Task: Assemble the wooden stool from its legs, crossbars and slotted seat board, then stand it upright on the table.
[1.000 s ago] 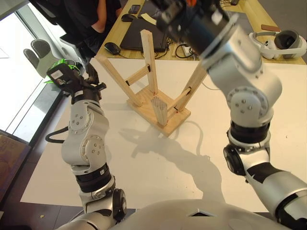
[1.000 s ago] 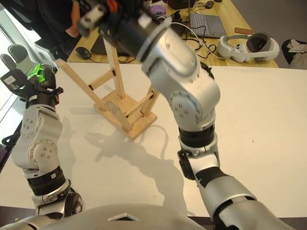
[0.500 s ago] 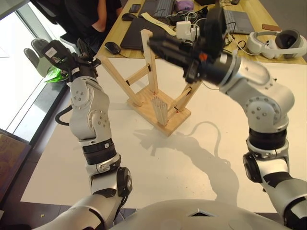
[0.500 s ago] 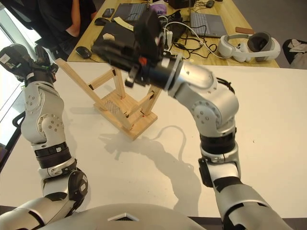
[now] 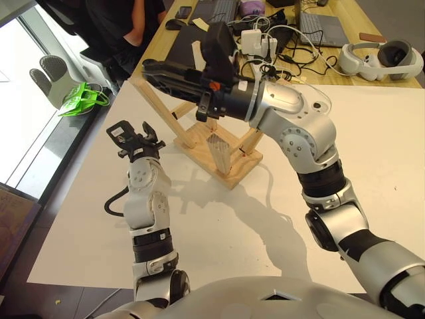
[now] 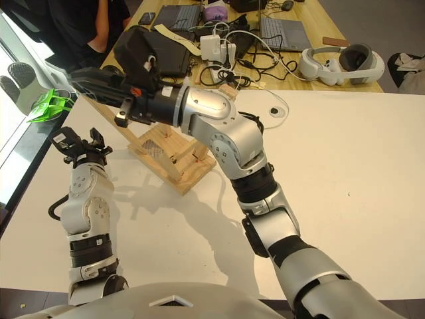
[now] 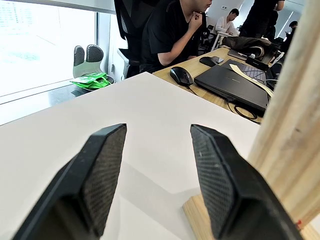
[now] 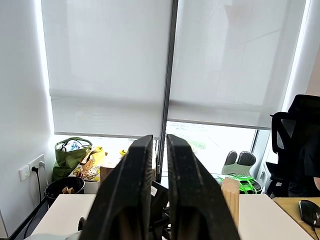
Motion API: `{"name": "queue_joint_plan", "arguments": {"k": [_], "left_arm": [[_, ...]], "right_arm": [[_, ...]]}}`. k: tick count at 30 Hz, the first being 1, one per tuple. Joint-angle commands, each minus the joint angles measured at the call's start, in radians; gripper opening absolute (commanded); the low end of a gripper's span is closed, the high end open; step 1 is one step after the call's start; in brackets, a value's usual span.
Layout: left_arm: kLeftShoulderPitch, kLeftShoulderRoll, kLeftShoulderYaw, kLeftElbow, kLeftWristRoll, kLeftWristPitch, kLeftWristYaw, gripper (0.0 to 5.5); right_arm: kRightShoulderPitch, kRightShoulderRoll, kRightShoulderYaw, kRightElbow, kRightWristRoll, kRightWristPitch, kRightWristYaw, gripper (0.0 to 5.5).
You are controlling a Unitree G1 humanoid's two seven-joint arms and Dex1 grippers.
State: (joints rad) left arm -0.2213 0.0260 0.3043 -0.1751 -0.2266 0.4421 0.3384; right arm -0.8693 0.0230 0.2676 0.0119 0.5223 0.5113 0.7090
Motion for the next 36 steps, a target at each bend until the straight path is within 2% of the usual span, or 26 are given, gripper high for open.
{"name": "queue_joint_plan", "arguments": {"k": [1,5,10,17,20,23,25,32,34,36], "left_arm": [[-0.108,0.045,0.04,0.104,0.001,-0.047,-0.016,2.35],[-0.161,0.066,0.078,0.169,-0.004,-0.088,-0.02,2.35],[-0.164,0.074,0.116,0.193,-0.006,-0.115,-0.017,2.35],[-0.139,0.067,0.139,0.154,-0.004,-0.11,-0.008,2.35],[-0.123,0.061,0.144,0.132,-0.003,-0.101,-0.001,2.35],[-0.108,0.054,0.145,0.11,-0.003,-0.091,0.007,2.35],[-0.096,0.049,0.144,0.095,-0.004,-0.084,0.01,2.35],[-0.059,0.049,0.143,0.05,-0.007,-0.05,0.008,2.35],[-0.05,0.05,0.141,0.04,-0.006,-0.036,0.006,2.35],[-0.038,0.051,0.142,0.024,-0.006,-0.023,0.004,2.35]], "right_arm": [[-0.049,-0.002,0.014,0.018,0.001,0.051,0.042,0.47],[0.016,-0.056,0.093,-0.046,-0.013,0.099,0.114,0.47],[-0.07,-0.029,0.032,0.017,0.002,0.095,0.116,0.47],[0.027,-0.172,0.197,-0.119,-0.003,0.137,0.351,0.47],[0.064,-0.296,0.292,-0.149,-0.117,0.008,0.469,0.47],[0.07,-0.356,0.333,-0.078,-0.265,-0.164,0.473,0.47],[0.058,-0.374,0.323,0.006,-0.347,-0.265,0.443,0.47],[0.007,-0.396,0.221,0.248,-0.444,-0.414,0.394,0.47],[0.015,-0.393,0.173,0.224,-0.397,-0.389,0.412,0.47],[0.018,-0.357,0.087,0.14,-0.262,-0.257,0.415,0.47]]}}
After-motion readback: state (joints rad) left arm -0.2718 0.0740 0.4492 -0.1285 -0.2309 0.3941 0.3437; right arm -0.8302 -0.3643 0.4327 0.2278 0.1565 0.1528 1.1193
